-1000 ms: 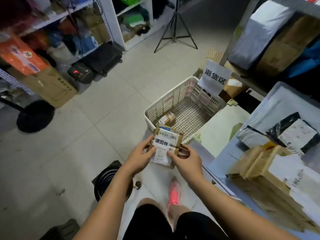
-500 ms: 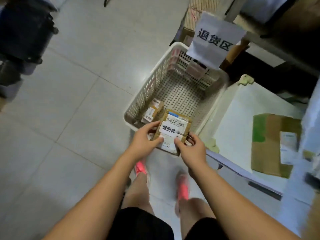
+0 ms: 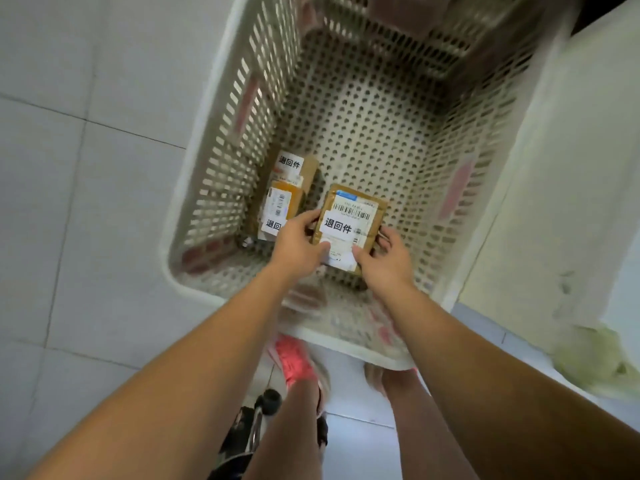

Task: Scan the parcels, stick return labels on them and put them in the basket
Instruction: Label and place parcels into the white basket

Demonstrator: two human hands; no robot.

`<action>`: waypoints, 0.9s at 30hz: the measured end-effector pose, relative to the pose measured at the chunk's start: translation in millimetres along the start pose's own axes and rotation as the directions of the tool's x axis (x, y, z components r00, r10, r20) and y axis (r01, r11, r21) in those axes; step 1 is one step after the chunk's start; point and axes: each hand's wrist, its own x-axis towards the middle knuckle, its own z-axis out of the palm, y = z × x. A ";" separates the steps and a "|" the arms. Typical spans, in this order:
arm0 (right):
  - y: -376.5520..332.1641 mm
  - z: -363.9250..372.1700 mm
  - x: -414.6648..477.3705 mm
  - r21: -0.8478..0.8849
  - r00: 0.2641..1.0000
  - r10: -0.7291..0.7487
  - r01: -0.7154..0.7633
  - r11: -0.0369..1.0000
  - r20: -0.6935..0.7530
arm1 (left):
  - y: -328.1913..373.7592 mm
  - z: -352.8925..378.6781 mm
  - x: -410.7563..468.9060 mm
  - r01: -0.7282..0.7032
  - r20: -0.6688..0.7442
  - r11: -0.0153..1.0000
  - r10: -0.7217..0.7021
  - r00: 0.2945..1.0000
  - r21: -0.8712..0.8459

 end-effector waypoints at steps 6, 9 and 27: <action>39.3 39.1 81.0 -0.095 1.000 0.003 -0.001 0.995 0.023 | -37.7 34.9 66.9 -0.030 -0.123 0.956 0.069 0.990 0.290; 53.1 45.5 101.7 -0.152 1.000 0.021 -0.019 0.988 0.015 | -47.3 54.3 82.2 -0.057 -0.148 0.918 0.124 0.981 0.393; -58.7 -22.9 -18.6 -0.862 0.942 -0.262 0.305 0.404 0.210 | 59.8 -36.0 -13.6 -0.201 0.074 0.803 0.194 0.978 0.561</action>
